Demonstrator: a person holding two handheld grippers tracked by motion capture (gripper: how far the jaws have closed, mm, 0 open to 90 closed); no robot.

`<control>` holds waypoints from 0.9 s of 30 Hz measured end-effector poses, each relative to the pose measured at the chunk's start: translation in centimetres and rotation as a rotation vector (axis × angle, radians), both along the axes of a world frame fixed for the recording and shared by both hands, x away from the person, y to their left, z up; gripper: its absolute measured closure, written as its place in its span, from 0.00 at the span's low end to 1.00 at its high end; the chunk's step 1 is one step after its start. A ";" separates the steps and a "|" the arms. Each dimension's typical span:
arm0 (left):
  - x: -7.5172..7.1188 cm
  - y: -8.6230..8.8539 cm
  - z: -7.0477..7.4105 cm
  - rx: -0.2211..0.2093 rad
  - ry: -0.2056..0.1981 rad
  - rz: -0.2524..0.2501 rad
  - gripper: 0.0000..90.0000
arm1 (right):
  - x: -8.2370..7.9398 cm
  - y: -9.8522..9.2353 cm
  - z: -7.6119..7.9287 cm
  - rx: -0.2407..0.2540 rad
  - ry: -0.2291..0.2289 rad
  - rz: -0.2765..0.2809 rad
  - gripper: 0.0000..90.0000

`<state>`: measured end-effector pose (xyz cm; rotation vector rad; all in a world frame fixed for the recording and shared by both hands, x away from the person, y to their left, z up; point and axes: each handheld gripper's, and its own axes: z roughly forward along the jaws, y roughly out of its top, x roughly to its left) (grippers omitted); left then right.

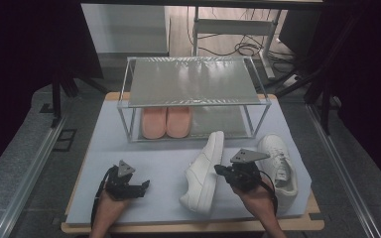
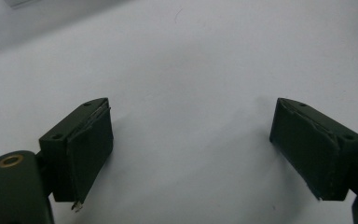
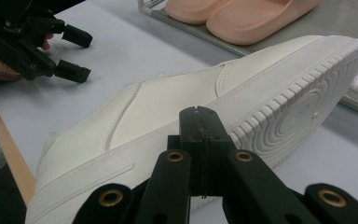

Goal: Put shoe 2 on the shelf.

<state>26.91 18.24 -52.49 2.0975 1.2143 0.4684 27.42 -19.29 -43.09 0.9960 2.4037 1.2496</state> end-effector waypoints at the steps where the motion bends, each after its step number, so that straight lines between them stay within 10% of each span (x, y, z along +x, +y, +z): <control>1: 0.0 0.0 0.0 0.000 0.000 0.000 0.15 | 0.0 0.0 -0.1 -0.001 -0.001 -0.001 1.00; 27: 0.0 0.0 0.0 0.005 -0.001 -0.003 0.15 | -0.2 -0.3 -1.3 -0.007 -0.004 -0.006 1.00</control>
